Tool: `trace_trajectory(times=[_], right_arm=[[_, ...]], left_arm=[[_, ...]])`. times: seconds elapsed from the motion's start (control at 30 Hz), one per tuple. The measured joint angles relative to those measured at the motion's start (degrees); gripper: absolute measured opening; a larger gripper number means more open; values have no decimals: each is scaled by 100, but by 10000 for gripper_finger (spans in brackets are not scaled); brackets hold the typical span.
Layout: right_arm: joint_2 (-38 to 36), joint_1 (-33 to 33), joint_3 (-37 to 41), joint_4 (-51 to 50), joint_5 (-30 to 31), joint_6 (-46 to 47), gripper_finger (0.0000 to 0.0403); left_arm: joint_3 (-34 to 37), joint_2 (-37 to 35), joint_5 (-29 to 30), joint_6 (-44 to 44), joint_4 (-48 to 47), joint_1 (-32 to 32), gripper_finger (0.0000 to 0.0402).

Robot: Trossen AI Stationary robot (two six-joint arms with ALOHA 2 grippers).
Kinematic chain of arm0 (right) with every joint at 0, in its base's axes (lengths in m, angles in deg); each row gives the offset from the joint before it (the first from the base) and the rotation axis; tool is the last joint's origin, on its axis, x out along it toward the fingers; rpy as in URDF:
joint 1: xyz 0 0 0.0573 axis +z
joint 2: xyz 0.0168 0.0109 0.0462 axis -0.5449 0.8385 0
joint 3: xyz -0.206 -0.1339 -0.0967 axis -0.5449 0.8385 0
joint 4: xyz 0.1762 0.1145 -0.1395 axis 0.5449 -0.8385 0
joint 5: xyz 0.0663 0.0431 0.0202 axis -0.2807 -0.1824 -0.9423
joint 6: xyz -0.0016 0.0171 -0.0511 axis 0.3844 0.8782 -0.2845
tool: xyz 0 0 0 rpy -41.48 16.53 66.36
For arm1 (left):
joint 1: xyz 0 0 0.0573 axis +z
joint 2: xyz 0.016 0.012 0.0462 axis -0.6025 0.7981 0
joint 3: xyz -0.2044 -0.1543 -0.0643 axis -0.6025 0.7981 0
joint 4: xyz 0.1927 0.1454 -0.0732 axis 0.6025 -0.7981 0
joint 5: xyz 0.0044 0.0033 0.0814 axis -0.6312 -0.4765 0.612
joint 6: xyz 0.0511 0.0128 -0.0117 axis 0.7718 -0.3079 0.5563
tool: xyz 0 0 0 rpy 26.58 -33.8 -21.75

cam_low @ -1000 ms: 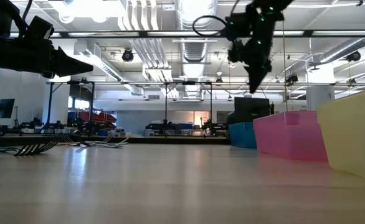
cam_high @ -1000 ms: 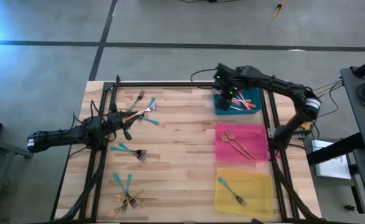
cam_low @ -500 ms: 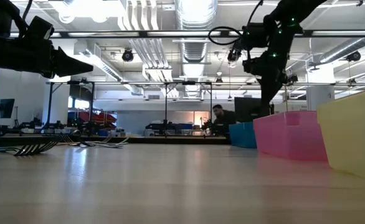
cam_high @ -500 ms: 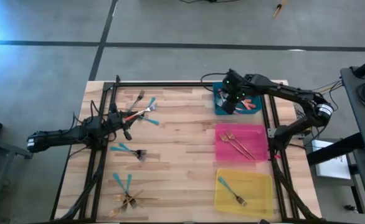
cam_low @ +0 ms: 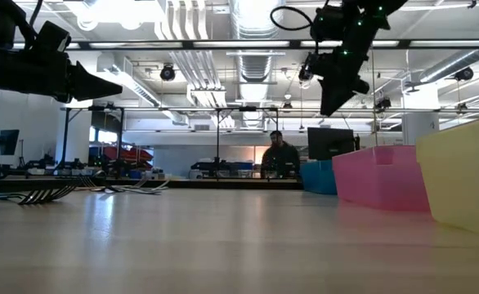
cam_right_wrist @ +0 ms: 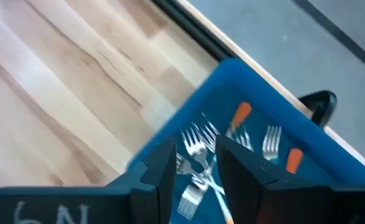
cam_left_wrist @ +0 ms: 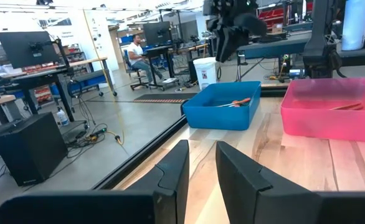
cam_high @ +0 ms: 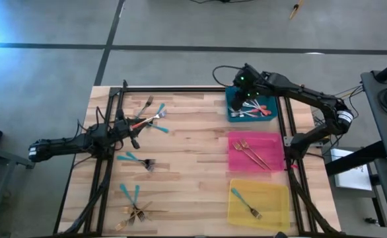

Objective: Sort silverware by color (type)
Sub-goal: Put the orange fork into the blue bin

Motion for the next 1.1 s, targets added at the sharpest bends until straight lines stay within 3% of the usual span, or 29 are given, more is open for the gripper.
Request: trace_trajectory(times=[0.57, 0.9, 1.1], right_arm=[[8, 1421, -32, 1982, -592, -622, 76], [8, 2195, -32, 2033, -582, -736, 73], [-29, 2314, -104, 1764, -561, -733, 73]], left_arm=[[0, 0, 1, 0, 0, 2, 64], [0, 0, 1, 0, 0, 2, 64], [0, 0, -1, 0, 0, 2, 64]])
